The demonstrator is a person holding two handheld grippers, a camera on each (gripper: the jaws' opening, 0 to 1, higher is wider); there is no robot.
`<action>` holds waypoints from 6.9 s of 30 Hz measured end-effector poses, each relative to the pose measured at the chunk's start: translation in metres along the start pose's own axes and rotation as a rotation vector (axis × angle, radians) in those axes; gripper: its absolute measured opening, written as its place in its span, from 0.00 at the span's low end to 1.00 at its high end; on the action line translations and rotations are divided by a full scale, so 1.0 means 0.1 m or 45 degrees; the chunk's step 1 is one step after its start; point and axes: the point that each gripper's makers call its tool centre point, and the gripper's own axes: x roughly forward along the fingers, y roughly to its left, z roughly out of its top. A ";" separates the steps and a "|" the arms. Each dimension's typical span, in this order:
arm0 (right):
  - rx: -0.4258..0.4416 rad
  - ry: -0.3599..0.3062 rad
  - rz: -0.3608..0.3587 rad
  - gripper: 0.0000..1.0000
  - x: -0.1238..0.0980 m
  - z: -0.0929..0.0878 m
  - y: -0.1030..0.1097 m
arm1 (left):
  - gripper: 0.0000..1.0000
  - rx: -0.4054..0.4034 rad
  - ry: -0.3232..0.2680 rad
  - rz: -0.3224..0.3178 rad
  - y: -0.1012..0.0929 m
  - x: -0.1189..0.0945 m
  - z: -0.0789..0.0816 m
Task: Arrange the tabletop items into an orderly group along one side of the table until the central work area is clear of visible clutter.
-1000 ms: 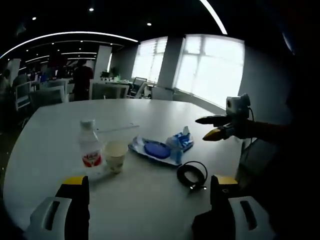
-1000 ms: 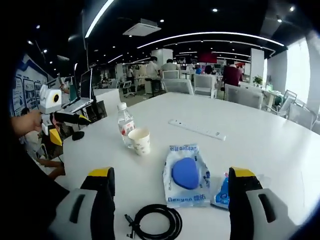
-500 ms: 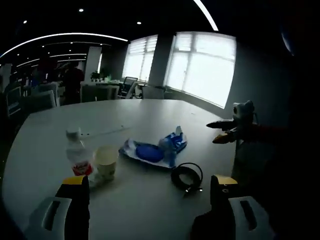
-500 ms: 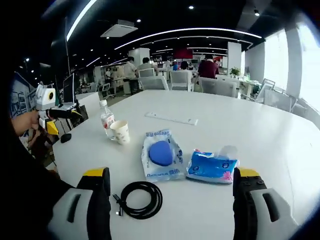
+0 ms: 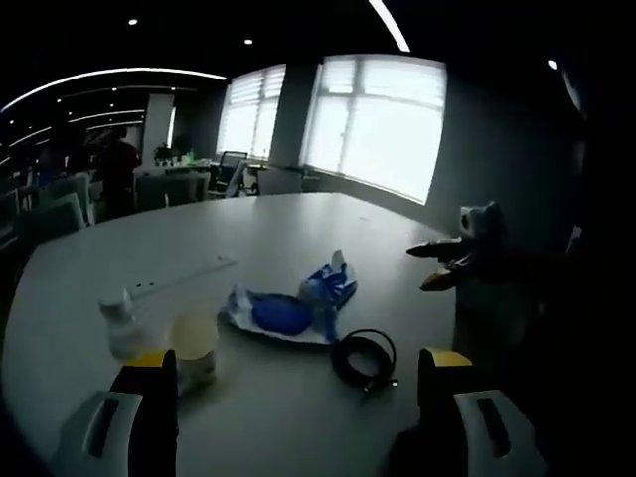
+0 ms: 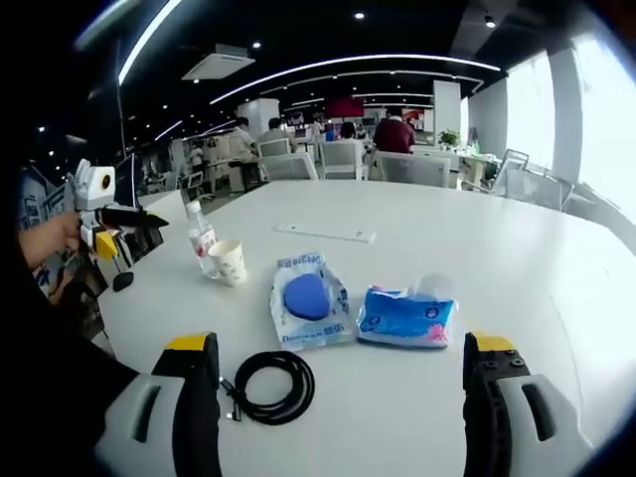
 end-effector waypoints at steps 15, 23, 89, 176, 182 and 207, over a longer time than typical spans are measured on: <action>0.034 0.016 -0.007 0.96 0.09 0.00 0.04 | 0.99 0.155 0.034 -0.068 0.00 0.37 0.37; 0.070 0.041 -0.018 0.90 0.17 -0.06 0.05 | 0.97 0.187 0.091 -0.116 0.07 0.58 0.46; 0.306 0.264 0.043 0.33 1.19 -0.54 0.46 | 0.44 0.419 0.844 -0.214 0.92 2.26 -0.16; 0.450 0.249 0.001 0.00 1.21 -0.37 0.37 | 0.00 0.377 0.840 -0.131 0.82 1.82 -0.10; 0.419 0.239 0.012 0.00 1.19 -0.28 0.31 | 0.00 0.399 0.802 -0.083 0.75 1.68 -0.07; 0.113 0.286 0.213 0.00 1.28 0.00 0.11 | 0.00 0.068 0.612 0.120 0.48 1.24 -0.11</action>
